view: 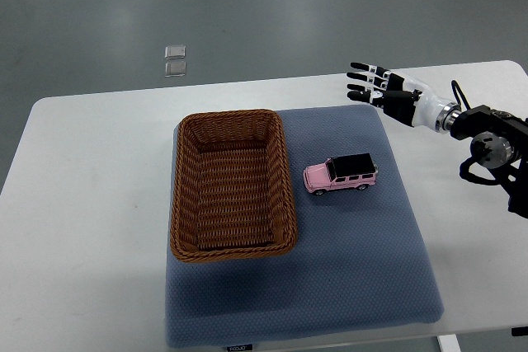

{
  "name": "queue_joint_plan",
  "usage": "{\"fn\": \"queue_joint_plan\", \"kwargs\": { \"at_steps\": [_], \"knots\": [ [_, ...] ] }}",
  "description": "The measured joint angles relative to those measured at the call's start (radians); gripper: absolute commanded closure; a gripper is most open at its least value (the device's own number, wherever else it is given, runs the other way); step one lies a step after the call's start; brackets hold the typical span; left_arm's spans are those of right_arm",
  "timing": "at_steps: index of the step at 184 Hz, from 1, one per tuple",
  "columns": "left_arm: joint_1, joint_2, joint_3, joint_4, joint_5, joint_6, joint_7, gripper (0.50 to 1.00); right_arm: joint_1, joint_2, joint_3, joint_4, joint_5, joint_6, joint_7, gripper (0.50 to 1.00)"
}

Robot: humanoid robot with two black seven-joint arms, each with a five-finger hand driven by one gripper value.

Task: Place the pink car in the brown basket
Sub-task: 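Move the right hand over the pink toy car and lower it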

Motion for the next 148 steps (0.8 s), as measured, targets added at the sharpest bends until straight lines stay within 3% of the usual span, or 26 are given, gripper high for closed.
{"fn": "queue_joint_plan", "kwargs": {
  "at_steps": [76,112,148],
  "knots": [
    [0.000,0.000,0.000,0.000,0.000,0.000,0.000,0.500,0.047,-0.034,-0.005,0.018,-0.540,0.002,0.147,0.579],
    [0.000,0.000,0.000,0.000,0.000,0.000,0.000,0.500,0.065,-0.111,-0.041,0.117,-0.777,0.024,0.217,0.579],
    [0.000,0.000,0.000,0.000,0.000,0.000,0.000,0.500,0.096,-0.187,-0.160,0.231,-0.856,0.050,0.292,0.579]
  ]
}}
